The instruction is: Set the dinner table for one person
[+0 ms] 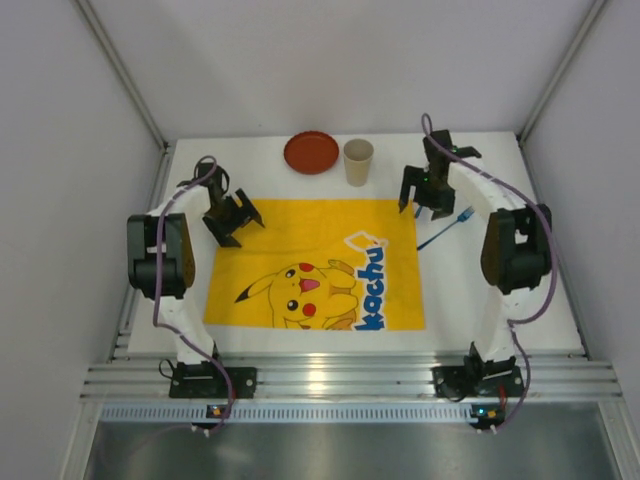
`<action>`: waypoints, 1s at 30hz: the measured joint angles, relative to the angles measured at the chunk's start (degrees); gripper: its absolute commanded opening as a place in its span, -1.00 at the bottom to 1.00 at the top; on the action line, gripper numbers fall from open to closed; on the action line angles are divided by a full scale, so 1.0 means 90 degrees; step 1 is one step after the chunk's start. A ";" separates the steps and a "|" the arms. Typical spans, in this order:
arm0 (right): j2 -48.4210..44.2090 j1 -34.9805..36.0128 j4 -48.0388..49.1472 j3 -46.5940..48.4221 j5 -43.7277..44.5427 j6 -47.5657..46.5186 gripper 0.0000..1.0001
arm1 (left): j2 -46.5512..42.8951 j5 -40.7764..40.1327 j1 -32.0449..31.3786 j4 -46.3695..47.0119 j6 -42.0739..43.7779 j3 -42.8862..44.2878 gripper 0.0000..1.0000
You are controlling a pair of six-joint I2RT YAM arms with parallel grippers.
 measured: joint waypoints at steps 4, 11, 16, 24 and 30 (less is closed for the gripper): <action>-0.1022 -0.0661 -0.0117 -0.0391 0.0279 0.0087 0.78 | -0.0107 0.0136 -0.0027 0.0000 -0.0092 -0.0032 0.86; -0.0826 -0.1838 -0.0192 -0.0466 0.0695 0.0287 0.40 | -0.0702 0.0379 -0.0143 0.0027 -0.0194 -0.0087 0.97; -0.0146 -0.1770 -0.0296 -0.0471 0.0731 0.0442 0.38 | -0.1061 0.0478 -0.0321 0.0090 -0.0187 -0.0318 0.96; 0.0231 -0.1613 -0.0274 -0.0449 0.0670 0.0680 0.08 | -0.1345 0.0529 -0.0376 0.0078 -0.0131 -0.0835 0.97; 0.0743 -0.1610 -0.0287 -0.0180 0.0753 0.0843 -0.07 | -0.1770 0.0532 -0.0376 0.0032 -0.0012 -0.1001 0.97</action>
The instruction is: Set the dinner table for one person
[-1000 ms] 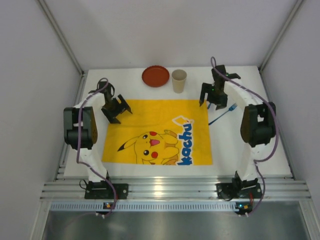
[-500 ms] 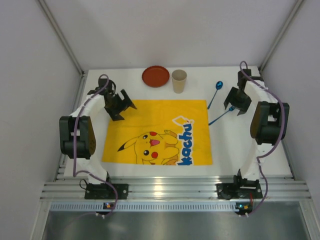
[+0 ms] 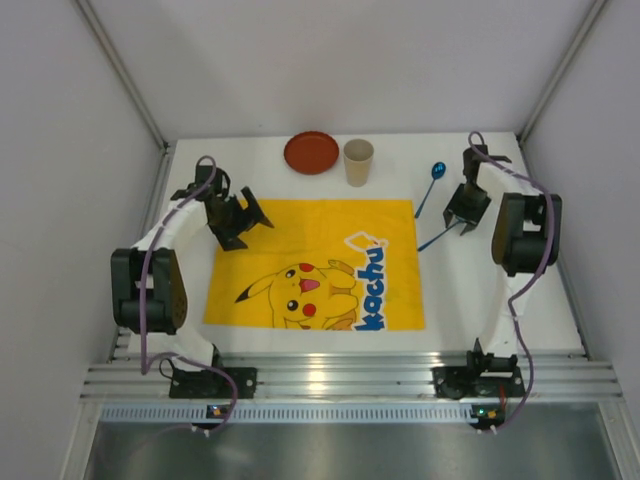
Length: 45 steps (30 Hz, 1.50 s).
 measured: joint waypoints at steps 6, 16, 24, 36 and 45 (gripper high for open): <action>0.0129 0.0039 -0.0063 0.0221 0.0153 0.0070 -0.33 | -0.0279 0.0019 0.0000 -0.0087 0.0121 -0.0066 0.96; 0.0182 0.0073 -0.0041 0.0284 0.0335 0.0029 -1.00 | -0.0316 0.0080 -0.0024 -0.0182 0.0204 -0.0083 0.96; -0.0573 0.0100 0.0005 -0.0423 0.0355 -0.0204 -1.00 | -0.0036 0.0245 -0.1413 -0.0138 0.0517 0.0780 0.93; -0.3789 0.0750 -0.0420 -0.0427 -0.0678 -0.0049 -1.00 | 0.1897 0.1800 -0.4250 0.1523 0.0282 0.3276 0.76; -0.4541 0.0750 -0.0889 -0.1049 -0.1309 0.0090 -1.00 | 0.2669 0.1991 -0.5122 0.1705 -0.0007 0.3874 0.67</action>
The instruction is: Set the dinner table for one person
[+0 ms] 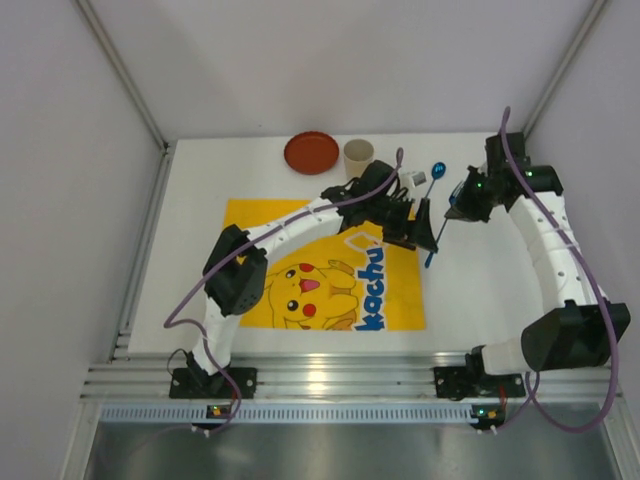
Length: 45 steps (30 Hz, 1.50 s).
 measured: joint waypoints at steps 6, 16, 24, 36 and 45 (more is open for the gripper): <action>-0.0187 0.0000 -0.0090 -0.0032 -0.0083 -0.0005 -1.00 | 0.0002 0.0204 -0.0204 0.0471 -0.0284 0.0000 0.16; -0.0189 -0.0002 -0.0102 -0.0022 -0.0158 -0.0010 -1.00 | 0.0007 0.0503 -0.0287 0.0826 -0.0634 -0.0041 -1.00; 0.0119 0.0000 -0.0092 0.0500 -0.0498 -0.0136 1.00 | -0.0170 0.0367 -0.0228 0.0624 -0.0328 -0.0493 -1.00; 0.0250 0.0000 0.0078 0.0376 -0.0792 -0.0175 1.00 | -0.4112 -0.0928 0.2606 -0.0797 0.0398 -0.4427 -1.00; 0.0253 0.0005 0.0095 -0.0039 -0.1059 -0.0219 0.99 | -0.4250 -0.1256 0.4155 -0.1783 0.1462 -0.5153 -1.00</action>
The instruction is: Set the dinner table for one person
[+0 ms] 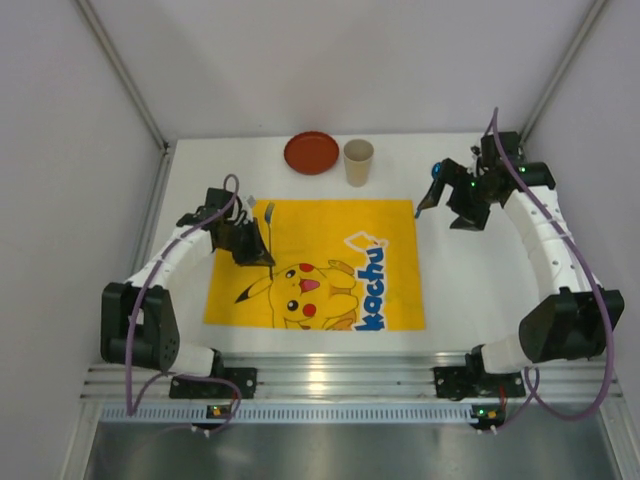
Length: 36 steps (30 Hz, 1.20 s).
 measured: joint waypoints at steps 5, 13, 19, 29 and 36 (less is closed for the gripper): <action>-0.0002 0.0090 0.0061 -0.0107 -0.0058 -0.0024 0.99 | 0.0549 0.0527 0.1107 -0.0185 0.0355 -0.0294 -1.00; -0.0002 0.0194 0.0129 -0.0325 -0.0104 -0.0068 0.99 | 0.1234 0.1348 0.1343 -0.0270 0.0515 -0.0291 -1.00; 0.0000 0.0204 0.0143 -0.0330 -0.0107 -0.0073 0.99 | 0.1358 0.1542 0.1525 -0.0459 0.0532 -0.0328 0.01; 0.0027 0.0204 0.0143 -0.0325 -0.0029 -0.0121 1.00 | 0.1212 -0.0993 0.1838 -0.2101 0.0425 0.0792 0.97; 0.0583 0.0187 0.0163 0.0146 0.0323 -0.0134 0.99 | 0.0784 -0.1494 0.1838 -0.2307 0.0299 0.1355 0.96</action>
